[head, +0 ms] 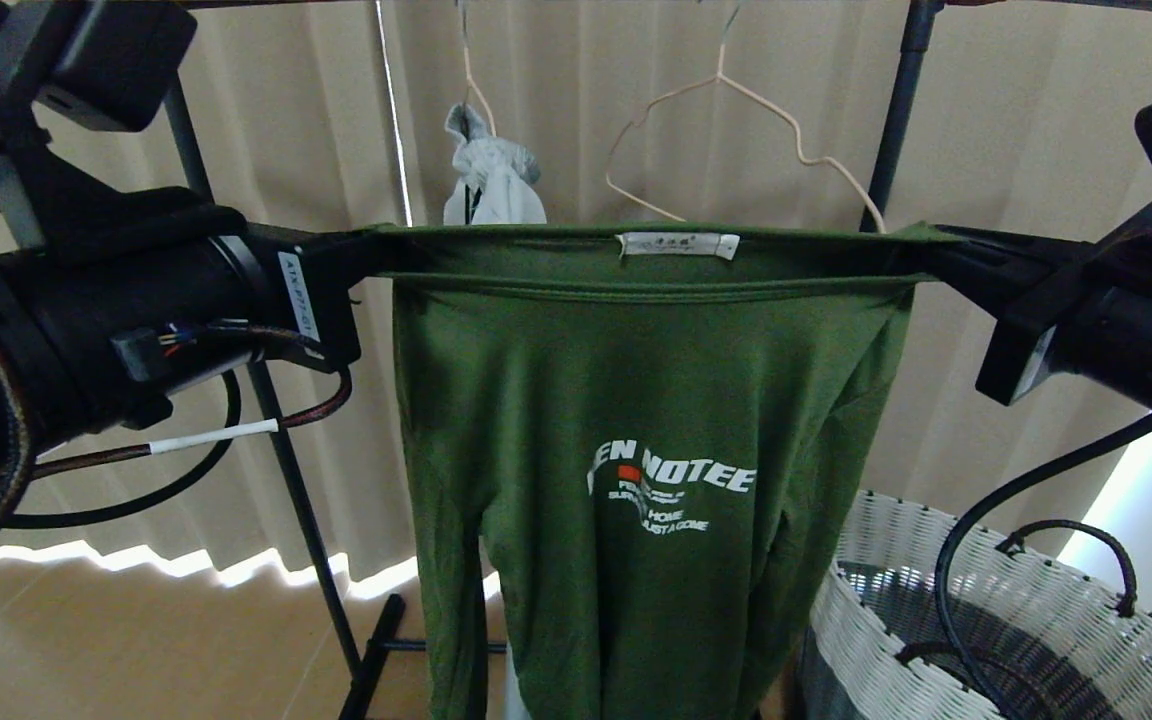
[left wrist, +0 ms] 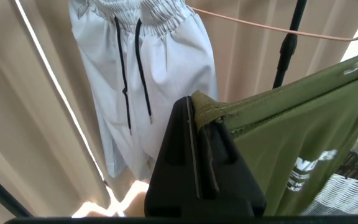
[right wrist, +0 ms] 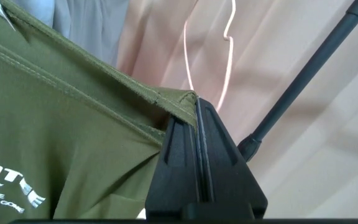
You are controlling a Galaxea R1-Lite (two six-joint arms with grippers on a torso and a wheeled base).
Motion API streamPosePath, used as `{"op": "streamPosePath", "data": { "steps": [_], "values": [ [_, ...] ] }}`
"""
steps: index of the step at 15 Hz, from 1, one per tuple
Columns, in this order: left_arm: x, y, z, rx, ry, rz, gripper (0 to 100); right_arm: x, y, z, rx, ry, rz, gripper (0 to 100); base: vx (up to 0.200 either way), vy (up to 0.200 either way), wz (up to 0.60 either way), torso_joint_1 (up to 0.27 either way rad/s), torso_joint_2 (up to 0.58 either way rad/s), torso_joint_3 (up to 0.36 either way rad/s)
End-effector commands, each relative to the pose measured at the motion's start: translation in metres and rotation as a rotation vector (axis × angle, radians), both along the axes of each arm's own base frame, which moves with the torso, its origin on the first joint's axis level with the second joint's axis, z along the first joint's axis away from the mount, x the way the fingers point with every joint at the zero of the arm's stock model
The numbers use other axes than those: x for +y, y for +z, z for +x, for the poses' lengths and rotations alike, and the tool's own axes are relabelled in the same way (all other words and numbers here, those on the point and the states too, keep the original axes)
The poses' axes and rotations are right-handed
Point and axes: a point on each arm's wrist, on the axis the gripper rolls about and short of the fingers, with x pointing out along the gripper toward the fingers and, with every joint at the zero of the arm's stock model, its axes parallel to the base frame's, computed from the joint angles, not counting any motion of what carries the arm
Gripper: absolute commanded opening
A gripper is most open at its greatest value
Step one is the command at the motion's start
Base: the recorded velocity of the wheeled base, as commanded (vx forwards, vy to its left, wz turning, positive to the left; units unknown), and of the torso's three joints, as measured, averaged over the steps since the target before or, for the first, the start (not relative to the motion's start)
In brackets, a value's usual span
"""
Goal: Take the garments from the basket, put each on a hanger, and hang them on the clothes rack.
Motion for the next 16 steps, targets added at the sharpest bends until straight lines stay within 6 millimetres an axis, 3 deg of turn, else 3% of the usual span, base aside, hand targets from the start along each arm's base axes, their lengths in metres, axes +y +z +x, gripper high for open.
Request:
{"op": "streamPosePath", "data": {
  "steps": [1,4,12,16],
  "values": [
    [0.000,-0.001,0.001,0.003,0.000,0.003,0,0.000,0.000,0.000,-0.001,-0.001,0.000,0,0.000,0.000,0.00,0.000,0.00,0.000],
    [-0.006,-0.005,0.008,0.019,-0.001,0.015,0,-0.005,0.004,-0.009,-0.018,-0.001,0.007,0,0.000,0.000,0.00,0.000,0.00,0.000],
    [-0.056,-0.013,0.078,0.021,0.011,0.009,0,-0.032,0.017,-0.056,-0.040,0.017,0.015,0,0.000,0.000,0.00,0.000,0.00,0.000],
    [-0.071,-0.026,0.096,0.032,0.010,0.016,0,-0.028,0.010,-0.063,-0.025,0.073,0.009,0,0.000,0.000,0.00,0.000,0.00,0.000]
  ]
}}
